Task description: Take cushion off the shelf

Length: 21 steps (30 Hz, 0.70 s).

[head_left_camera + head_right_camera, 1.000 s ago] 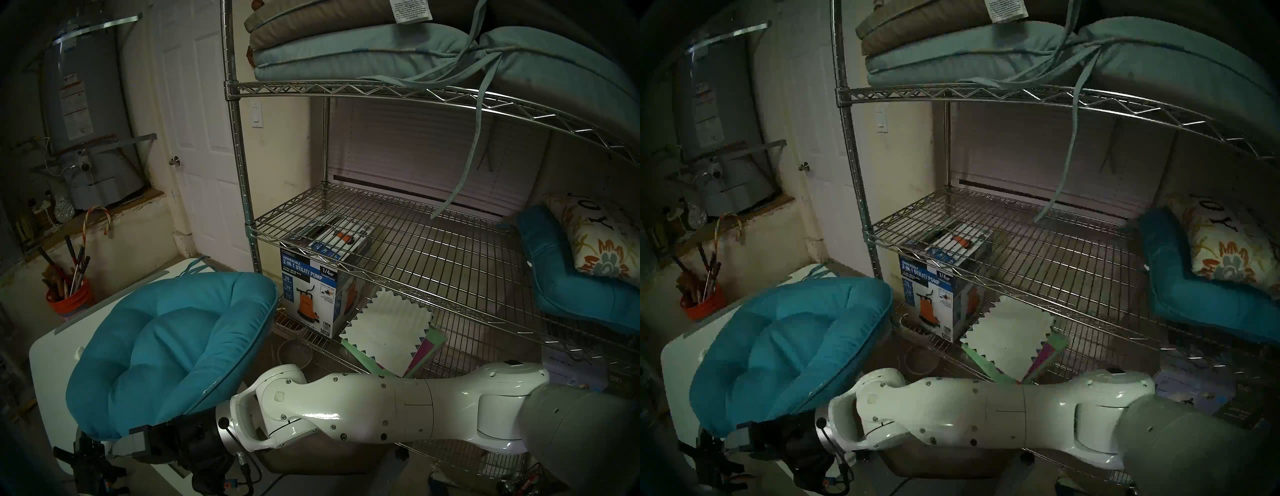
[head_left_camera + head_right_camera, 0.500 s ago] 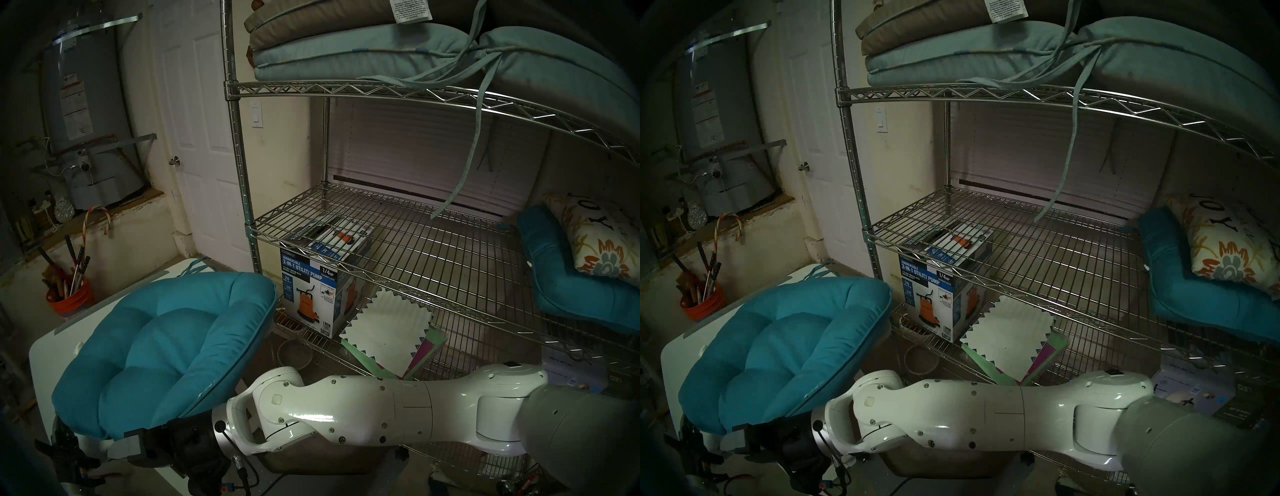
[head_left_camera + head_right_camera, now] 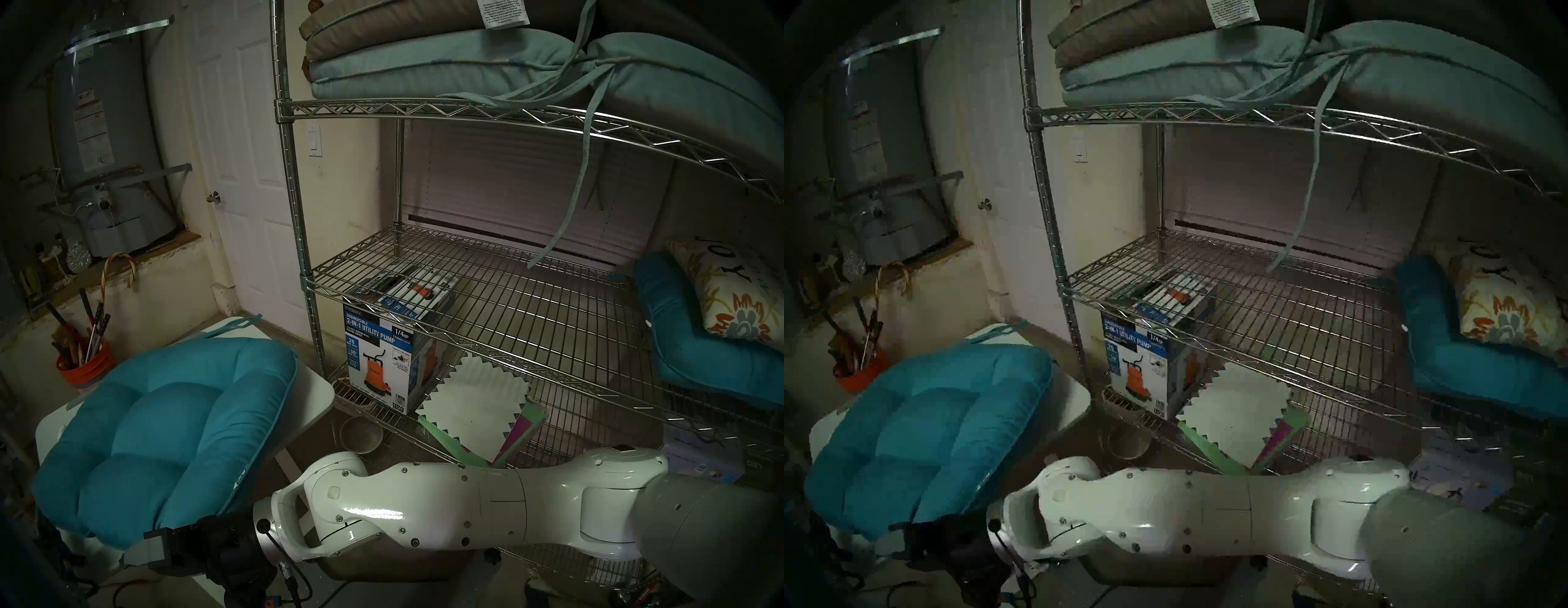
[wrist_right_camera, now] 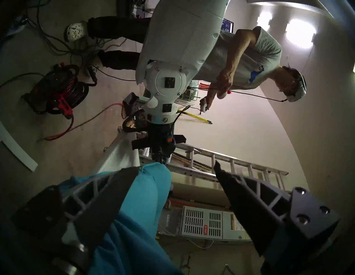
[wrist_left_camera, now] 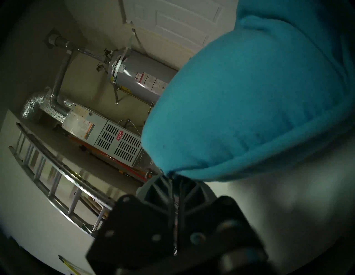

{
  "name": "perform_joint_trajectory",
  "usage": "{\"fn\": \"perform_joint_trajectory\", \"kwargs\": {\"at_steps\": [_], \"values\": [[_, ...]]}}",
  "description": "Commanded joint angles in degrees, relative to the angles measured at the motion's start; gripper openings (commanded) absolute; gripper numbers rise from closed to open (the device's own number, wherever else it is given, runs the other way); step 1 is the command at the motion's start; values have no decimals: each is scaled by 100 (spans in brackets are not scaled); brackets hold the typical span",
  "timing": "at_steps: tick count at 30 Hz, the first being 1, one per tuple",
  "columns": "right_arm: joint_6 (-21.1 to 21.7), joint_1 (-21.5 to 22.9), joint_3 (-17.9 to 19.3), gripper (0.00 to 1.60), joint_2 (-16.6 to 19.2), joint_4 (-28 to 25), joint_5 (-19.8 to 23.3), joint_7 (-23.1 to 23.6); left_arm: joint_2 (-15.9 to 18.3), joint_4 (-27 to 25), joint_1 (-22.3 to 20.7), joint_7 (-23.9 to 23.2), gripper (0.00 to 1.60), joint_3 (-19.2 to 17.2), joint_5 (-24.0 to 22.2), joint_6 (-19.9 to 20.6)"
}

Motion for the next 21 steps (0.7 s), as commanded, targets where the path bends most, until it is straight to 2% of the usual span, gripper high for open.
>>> {"fn": "perform_joint_trajectory", "kwargs": {"at_steps": [1, 8, 21], "values": [[55, 29, 62, 160, -151, -6, -7, 12, 235, -78, 0, 2, 0, -119, -138, -153], [56, 30, 62, 160, -154, -4, -7, 14, 165, -159, -27, -51, 0, -90, -139, -182], [89, -24, 46, 160, -29, -70, -18, -42, 384, 29, -134, -135, 0, -198, -171, -169]]}}
